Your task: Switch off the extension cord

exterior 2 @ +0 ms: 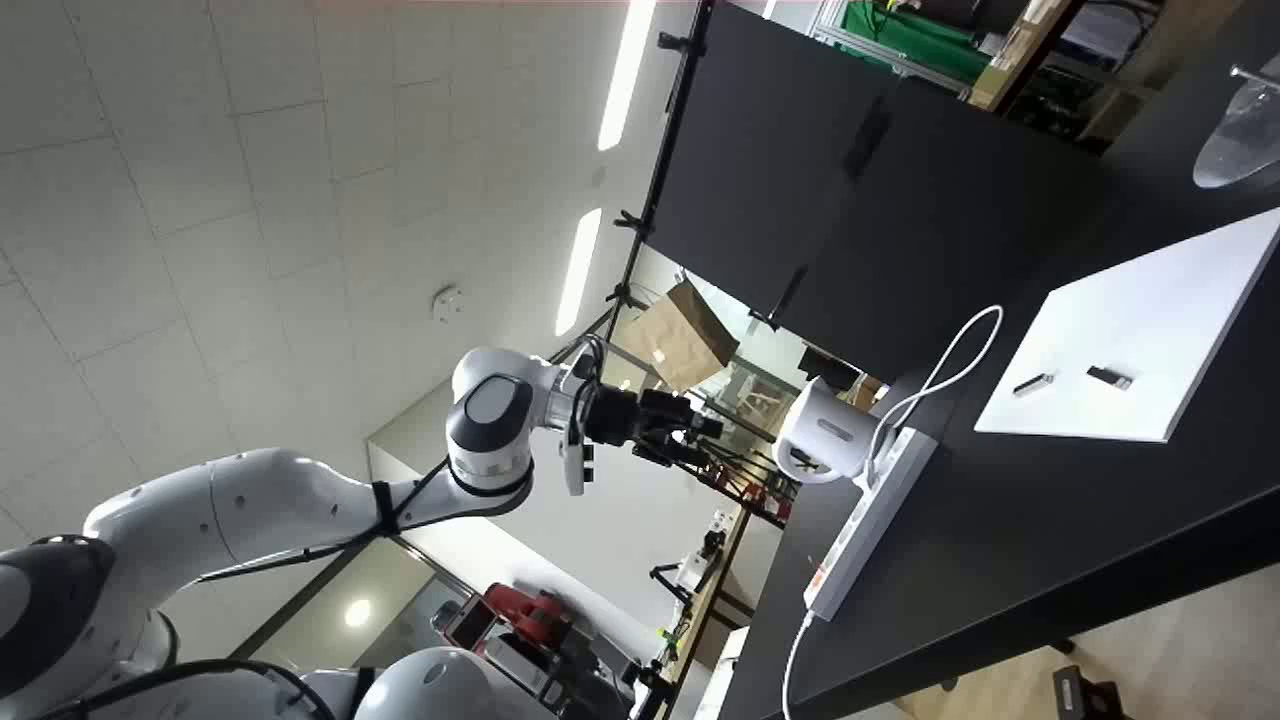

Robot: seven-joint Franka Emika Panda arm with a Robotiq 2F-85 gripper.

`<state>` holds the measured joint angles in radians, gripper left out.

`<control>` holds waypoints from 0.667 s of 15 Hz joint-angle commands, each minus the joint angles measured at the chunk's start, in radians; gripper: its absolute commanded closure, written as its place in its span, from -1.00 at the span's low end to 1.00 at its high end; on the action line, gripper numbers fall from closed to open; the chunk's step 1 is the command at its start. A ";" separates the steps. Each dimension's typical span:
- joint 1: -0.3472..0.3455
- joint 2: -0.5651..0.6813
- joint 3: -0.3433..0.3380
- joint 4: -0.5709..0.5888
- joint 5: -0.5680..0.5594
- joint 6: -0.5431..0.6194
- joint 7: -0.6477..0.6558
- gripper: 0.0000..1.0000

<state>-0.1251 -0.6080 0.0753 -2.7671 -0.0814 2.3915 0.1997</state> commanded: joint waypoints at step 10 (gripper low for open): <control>0.078 0.043 -0.029 0.016 0.033 0.061 -0.091 -1.00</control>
<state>-0.1142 -0.6052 0.0729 -2.7670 -0.0779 2.4038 0.1771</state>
